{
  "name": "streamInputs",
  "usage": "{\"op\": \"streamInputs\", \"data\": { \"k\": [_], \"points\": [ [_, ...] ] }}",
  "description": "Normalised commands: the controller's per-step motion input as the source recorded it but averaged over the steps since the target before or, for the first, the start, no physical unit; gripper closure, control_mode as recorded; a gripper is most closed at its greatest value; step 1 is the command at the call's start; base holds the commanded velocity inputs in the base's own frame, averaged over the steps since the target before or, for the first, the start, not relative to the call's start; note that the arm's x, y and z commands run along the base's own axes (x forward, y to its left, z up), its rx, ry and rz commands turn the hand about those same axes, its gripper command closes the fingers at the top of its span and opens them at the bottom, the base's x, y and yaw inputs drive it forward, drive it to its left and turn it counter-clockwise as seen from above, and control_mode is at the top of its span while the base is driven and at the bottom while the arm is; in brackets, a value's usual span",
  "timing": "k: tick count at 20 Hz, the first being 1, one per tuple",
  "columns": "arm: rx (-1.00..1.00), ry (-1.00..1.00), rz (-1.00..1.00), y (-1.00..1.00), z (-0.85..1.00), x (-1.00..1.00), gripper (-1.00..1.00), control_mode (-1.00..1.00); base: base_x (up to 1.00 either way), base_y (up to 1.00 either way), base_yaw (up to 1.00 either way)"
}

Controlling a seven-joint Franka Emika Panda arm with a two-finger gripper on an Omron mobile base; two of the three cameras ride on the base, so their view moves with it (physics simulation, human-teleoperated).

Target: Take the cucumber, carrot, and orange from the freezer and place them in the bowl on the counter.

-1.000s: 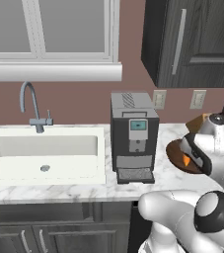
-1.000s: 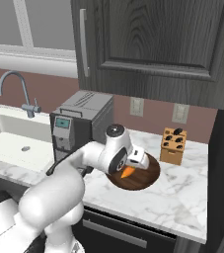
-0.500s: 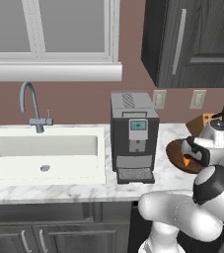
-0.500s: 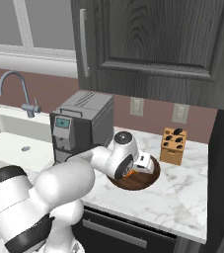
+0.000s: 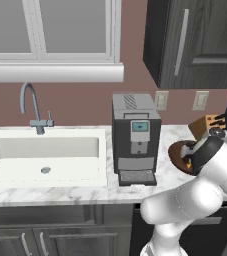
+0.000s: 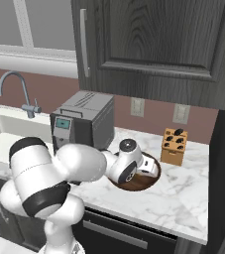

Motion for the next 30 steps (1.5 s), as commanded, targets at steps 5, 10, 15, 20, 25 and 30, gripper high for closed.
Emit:
{"op": "streamInputs", "data": {
  "k": [5, 10, 15, 20, 25, 30],
  "points": [
    [0.04, 0.0, 0.0, -0.06, 0.31, -0.02, -1.0, -1.0, 0.0, 0.0, 0.0],
    [0.04, -0.02, 0.0, -0.02, 0.55, -0.18, -1.0, -1.0, 0.0, 0.0, 0.0],
    [0.04, -0.07, 0.0, 0.01, 0.88, -0.84, -1.0, -1.0, 0.0, 0.0, 0.0],
    [0.07, -0.07, -0.01, 0.0, 0.98, -1.0, -1.0, -1.0, 0.0, 0.0, 0.0],
    [0.02, -0.04, -0.02, 0.05, 0.85, -1.0, -1.0, -1.0, 0.0, 0.0, 0.0],
    [0.01, 0.0, -0.01, 0.1, 0.57, -0.8, -1.0, 1.0, -0.2, 0.05, 0.0]
  ]
}}
